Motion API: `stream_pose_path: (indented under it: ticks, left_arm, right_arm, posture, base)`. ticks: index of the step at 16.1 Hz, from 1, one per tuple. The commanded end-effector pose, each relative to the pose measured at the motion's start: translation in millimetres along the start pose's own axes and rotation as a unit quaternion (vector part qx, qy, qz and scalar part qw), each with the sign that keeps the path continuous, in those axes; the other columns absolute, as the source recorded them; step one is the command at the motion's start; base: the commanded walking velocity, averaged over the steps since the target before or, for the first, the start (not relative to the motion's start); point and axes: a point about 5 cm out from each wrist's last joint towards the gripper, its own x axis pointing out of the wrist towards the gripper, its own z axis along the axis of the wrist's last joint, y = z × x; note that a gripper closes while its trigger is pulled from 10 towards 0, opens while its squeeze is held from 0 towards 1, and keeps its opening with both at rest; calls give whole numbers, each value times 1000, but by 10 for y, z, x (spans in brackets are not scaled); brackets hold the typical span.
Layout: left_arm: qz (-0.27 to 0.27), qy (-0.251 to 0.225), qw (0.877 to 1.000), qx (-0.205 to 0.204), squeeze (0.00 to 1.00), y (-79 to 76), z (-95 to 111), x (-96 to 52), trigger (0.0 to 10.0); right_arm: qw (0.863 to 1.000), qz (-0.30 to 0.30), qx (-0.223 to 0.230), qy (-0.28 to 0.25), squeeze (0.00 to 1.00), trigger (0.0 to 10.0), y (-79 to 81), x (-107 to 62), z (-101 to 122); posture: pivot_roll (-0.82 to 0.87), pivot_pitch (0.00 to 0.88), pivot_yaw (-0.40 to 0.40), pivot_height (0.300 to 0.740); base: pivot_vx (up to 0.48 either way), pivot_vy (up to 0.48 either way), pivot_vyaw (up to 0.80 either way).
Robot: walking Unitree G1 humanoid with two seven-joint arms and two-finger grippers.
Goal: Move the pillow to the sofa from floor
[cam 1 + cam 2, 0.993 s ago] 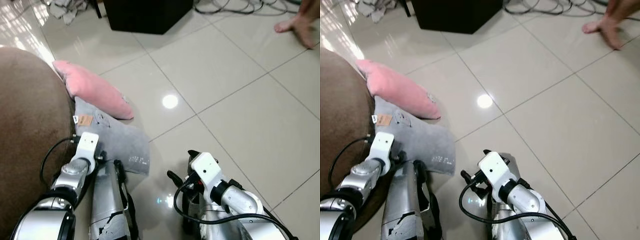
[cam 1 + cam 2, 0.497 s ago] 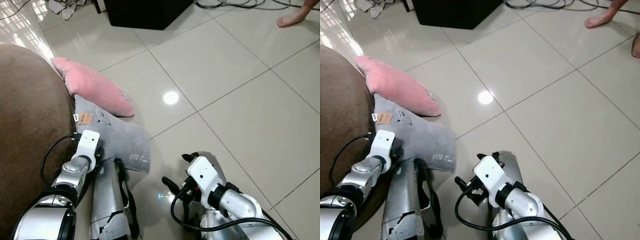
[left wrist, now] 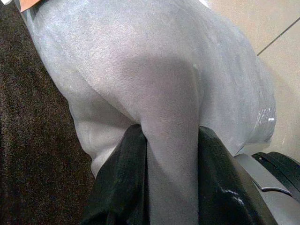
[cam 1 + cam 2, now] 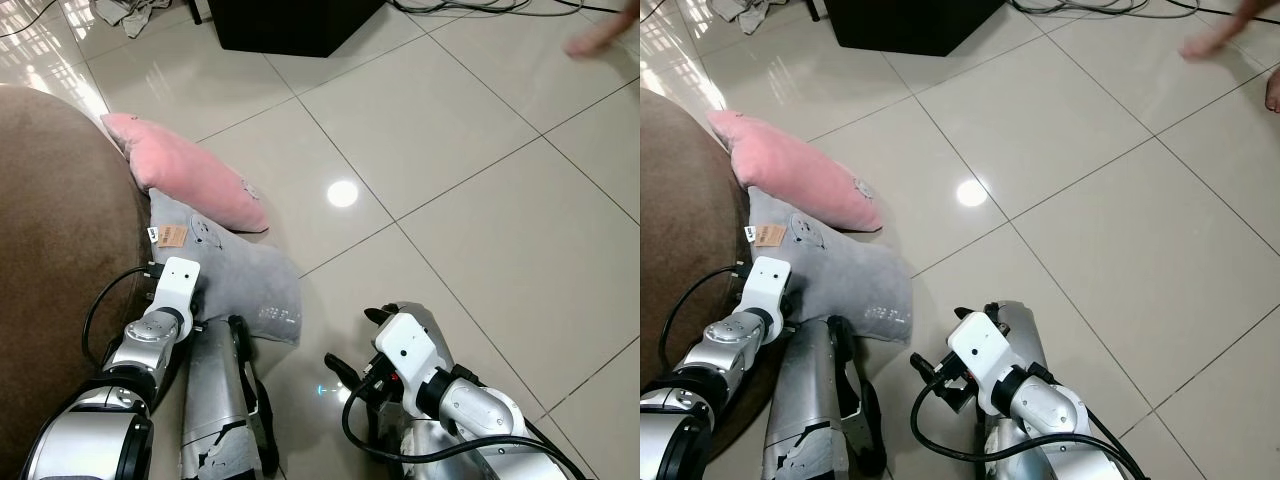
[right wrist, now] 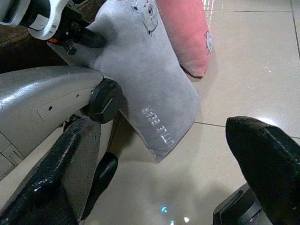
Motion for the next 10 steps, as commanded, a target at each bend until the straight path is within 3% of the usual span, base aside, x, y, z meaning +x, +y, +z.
stream_pose_path:
  ticks: [1,10]
  left_arm:
    - [-12,20,1000,-4,0,-50,-125,-14,0]
    - [-16,19,1000,-6,0,-65,-125,-13,0]
  right_arm:
    - [1000,10,5,-1,0,10000,51,-10,-3]
    - [1000,10,4,-2,0,10000,50,-2,-11]
  posture:
    - [-91,321,36,525]
    - [-91,314,33,525]
  base:
    - [0,0,0]
    - [0,0,0]
